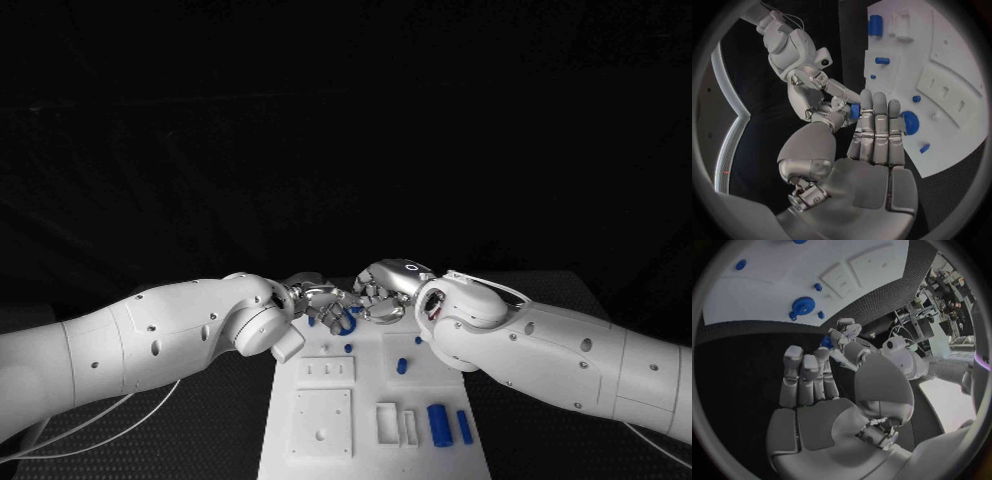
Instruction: Assemble the parts on the task board
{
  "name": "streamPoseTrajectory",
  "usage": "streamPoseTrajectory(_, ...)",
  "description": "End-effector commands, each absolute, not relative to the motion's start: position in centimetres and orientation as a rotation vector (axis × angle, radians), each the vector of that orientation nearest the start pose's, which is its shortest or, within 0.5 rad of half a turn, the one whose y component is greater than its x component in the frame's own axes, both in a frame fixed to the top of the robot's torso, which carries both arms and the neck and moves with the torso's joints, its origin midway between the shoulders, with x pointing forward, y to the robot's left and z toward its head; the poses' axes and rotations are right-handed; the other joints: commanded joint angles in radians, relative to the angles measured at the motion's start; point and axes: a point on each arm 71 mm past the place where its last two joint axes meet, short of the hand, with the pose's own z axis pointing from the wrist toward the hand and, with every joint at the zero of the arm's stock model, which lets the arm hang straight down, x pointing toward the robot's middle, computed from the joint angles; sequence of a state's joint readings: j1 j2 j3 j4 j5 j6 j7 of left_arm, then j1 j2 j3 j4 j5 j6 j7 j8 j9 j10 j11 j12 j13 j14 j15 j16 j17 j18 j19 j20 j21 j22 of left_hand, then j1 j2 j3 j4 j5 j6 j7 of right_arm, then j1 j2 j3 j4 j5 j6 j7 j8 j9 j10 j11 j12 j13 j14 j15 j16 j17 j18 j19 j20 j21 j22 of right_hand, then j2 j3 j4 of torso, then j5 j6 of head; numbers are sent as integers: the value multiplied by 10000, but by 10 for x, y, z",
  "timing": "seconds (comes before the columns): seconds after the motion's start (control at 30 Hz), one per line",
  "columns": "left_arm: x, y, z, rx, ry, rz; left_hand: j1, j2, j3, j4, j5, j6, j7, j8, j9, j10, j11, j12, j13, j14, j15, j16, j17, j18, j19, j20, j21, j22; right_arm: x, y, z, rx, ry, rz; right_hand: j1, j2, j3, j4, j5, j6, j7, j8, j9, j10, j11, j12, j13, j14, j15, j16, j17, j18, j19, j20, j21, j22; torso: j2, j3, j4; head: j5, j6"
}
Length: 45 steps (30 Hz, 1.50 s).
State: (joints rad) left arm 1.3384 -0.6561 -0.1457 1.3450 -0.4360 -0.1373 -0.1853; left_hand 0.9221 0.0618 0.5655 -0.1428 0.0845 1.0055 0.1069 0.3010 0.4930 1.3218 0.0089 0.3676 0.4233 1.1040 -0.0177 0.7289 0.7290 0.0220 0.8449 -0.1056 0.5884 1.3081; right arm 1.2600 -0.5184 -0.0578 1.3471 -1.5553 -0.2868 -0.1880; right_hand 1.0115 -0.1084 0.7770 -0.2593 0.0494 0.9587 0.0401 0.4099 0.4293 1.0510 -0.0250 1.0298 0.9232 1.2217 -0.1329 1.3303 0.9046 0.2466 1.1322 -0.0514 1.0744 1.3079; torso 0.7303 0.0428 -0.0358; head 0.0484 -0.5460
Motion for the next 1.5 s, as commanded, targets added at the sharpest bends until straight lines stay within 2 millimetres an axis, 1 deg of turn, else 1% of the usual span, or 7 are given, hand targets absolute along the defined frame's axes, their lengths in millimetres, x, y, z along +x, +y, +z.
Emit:
streamPoseTrajectory(0.03, 521, 158, -186, -7171, 20715, -10754, -141, 17, 73, -16, 55, 128, -30, 57, 58, 8, -61, -23, 22, -63, -34, 59, -19, -16, -42, -136, 75, 160, 512, -83, -173, -3318, 16318, 6358, 85, 57, 54, -13, 43, 762, 428, 129, 399, 66, -13, 67, -17, 62, 5, -60, 11, 152, 67, -11, 17, 63, 7, 6, 1, 1, 0)
streamPoseTrajectory(0.73, 522, 159, -186, -6902, 20676, -10513, -197, -194, 454, -575, 287, 606, -231, 334, 413, 224, -217, 283, 311, 55, -160, 527, 19, -34, 58, -246, 322, 162, 512, -83, -175, -3329, 16424, 6343, 79, 61, 62, -17, 44, 769, 427, 123, 410, 75, -14, 70, -28, 75, 4, -72, 21, 152, 76, -9, 14, 63, 7, 7, -1, -9, -51)
streamPoseTrajectory(0.8, 522, 159, -186, -6848, 20635, -10483, -158, -270, 474, -684, 1268, 848, -354, 532, 627, 428, -336, 568, 485, 224, -259, 835, 150, -30, 192, -312, 472, 196, 512, -83, -175, -3328, 16429, 6346, 78, 58, 61, -17, 44, 768, 427, 122, 410, 74, -14, 70, -29, 76, 4, -73, 22, 152, 76, -9, 13, 63, 6, 10, -1, -9, -60)
streamPoseTrajectory(1.0, 523, 159, -186, -6731, 20570, -10388, -173, -189, 475, -769, 1362, 885, -403, 621, 937, 390, -398, 860, 681, 211, -329, 1114, 207, -53, 210, -402, 634, 193, 512, -82, -176, -3266, 16512, 6430, 45, 5, 51, -19, 45, 753, 434, 102, 417, 62, -7, 60, -46, 78, 10, -99, 29, 152, 75, -3, 5, 62, 5, 13, -13, -1, -79)
streamPoseTrajectory(1.2, 524, 162, -186, -6653, 20557, -10209, -163, -176, 489, -793, 1326, 902, -425, 647, 1065, 382, -428, 961, 742, 232, -358, 1207, 204, -55, 225, -436, 707, 193, 515, -88, -177, -2765, 16592, 6898, -539, -828, -517, 96, 160, 60, 667, -376, 259, -247, 210, -109, -177, -82, 201, -328, 31, 152, -78, 62, -123, 50, -9, 17, -21, 11, -103)
streamPoseTrajectory(1.3, 525, 163, -187, -6539, 20588, -10048, -159, -180, 493, -801, 1300, 902, -429, 649, 1093, 380, -433, 980, 753, 232, -361, 1223, 200, -57, 218, -441, 720, 193, 517, -93, -177, -2479, 16448, 7019, -1007, -1554, -994, 179, 73, -1294, 1120, -1147, -67, -933, 640, -494, -369, -559, 608, -714, -85, 128, -553, 186, -472, -33, -3, 25, -23, 23, -115)
streamPoseTrajectory(1.5, 525, 165, -187, -6266, 20746, -9788, -154, -180, 499, -808, 1260, 906, -435, 653, 1137, 375, -439, 1005, 766, 231, -365, 1243, 190, -61, 204, -447, 740, 192, 522, -111, -172, -1693, 15781, 7236, -1235, -1813, -1696, 464, 296, -2227, 1568, -1573, -196, -1689, 1083, -523, -497, -1127, 1065, -849, -65, 85, -1128, 439, -798, -28, -3, 20, -7, 16, -127)
